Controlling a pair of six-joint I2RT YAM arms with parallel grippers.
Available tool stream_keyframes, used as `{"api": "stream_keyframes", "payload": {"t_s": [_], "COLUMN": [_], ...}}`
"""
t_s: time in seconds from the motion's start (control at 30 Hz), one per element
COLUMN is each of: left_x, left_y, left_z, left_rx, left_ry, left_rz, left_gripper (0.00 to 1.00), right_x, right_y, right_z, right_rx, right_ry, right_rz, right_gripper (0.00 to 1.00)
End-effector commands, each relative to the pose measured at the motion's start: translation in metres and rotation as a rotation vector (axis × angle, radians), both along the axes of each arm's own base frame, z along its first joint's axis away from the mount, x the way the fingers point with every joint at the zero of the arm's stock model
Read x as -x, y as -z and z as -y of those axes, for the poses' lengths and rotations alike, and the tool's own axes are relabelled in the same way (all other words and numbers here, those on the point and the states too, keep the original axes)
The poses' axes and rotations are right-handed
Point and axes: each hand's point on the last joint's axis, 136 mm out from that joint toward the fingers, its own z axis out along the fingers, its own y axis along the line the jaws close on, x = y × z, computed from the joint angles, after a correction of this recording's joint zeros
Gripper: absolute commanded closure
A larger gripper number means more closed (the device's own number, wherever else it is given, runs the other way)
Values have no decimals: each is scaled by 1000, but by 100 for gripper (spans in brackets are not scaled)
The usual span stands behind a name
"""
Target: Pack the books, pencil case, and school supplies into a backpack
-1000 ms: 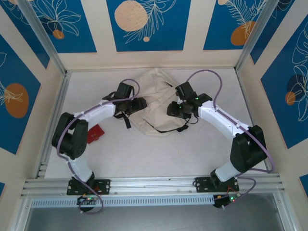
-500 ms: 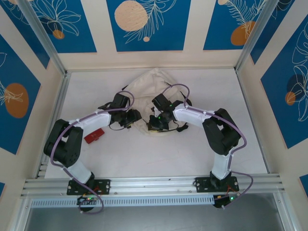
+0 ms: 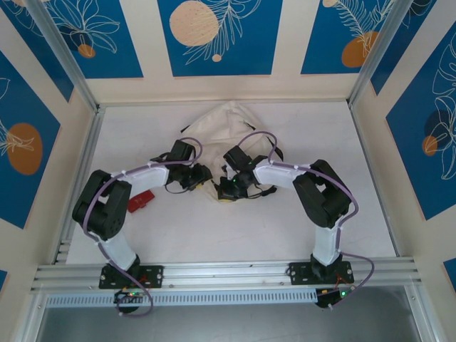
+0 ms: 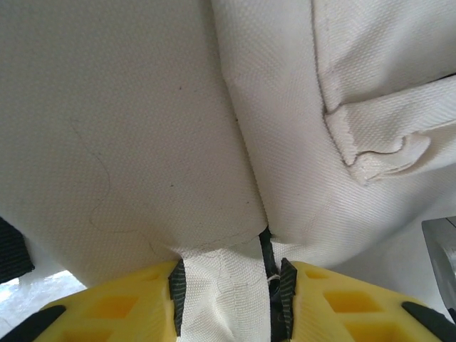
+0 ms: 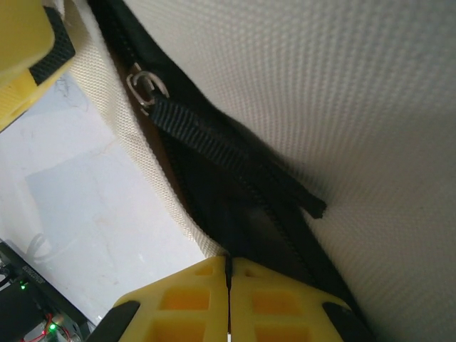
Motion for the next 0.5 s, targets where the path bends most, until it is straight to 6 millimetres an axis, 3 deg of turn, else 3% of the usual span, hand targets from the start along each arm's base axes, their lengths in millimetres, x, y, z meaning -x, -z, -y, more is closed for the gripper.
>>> {"api": "stream_keyframes", "payload": {"t_s": [0.0,0.37,0.47], "left_x": [6,17,19], "left_y": [1,19,25], "left_z": [11,8,5], "left_rx": [9,-65,-83], "left_ry": [52,106,109], "left_rz": [-20,-39,-47], "left_gripper": [60,76,84], "right_x": [14,7,5], "right_y": [13,4,0], "right_z": [2,1,3], "right_rx": [27,17,16], "right_ry": [-15,-6,5], "right_rz": [-57,-32,-26], "right_gripper": [92,90,90]}}
